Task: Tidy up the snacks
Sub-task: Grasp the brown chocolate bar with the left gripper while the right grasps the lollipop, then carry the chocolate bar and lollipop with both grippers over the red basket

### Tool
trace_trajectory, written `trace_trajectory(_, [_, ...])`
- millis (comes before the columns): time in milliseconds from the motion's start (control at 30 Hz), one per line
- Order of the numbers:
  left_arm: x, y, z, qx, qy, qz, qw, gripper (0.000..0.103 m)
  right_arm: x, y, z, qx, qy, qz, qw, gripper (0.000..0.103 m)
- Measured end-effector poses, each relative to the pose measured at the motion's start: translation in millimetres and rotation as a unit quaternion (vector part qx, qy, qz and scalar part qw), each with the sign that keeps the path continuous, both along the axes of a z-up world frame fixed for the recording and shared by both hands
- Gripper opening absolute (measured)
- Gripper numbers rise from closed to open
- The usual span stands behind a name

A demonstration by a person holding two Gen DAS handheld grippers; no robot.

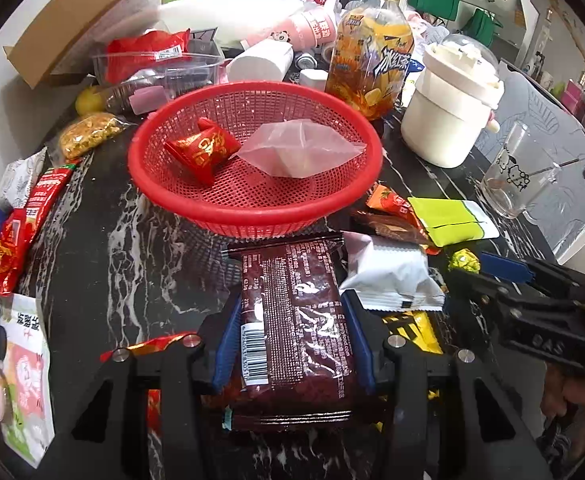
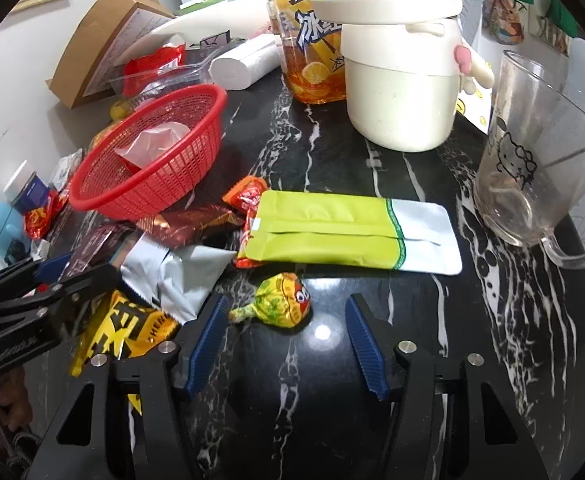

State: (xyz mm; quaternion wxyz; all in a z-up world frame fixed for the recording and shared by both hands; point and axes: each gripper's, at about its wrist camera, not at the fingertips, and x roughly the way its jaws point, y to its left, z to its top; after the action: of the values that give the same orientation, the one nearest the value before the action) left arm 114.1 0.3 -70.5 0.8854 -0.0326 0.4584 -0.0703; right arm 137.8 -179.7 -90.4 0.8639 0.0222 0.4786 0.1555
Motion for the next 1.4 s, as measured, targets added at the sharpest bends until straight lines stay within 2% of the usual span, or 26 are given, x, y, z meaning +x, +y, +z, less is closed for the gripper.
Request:
trace_trajectory(67, [-4, 0, 2, -0.005, 0.004, -0.002, 1.0000, 0.047, 2, 1, 0, 0.000, -0.002, 0.003, 1.000, 0.047])
trace_trajectory(267, [-13, 3, 2, -0.023, 0.021, 0.001, 0.9995, 0.047, 2, 5, -1, 0.004, -0.007, 0.012, 1.000, 0.028])
trace_trajectory(567, [-31, 3, 6, -0.031, 0.023, 0.002, 0.9992, 0.047, -12, -3, 5, 0.014, -0.012, 0.011, 1.000, 0.027])
trace_trajectory(833, [-47, -5, 13, -0.045, 0.019, -0.009, 0.9988, 0.047, -42, -10, 15, 0.021, -0.015, 0.017, 1.000, 0.027])
trace_trajectory(1400, [-91, -26, 42, -0.067, -0.016, -0.043, 0.9967, 0.047, -103, -10, 39, 0.053, -0.026, 0.042, 0.997, 0.027])
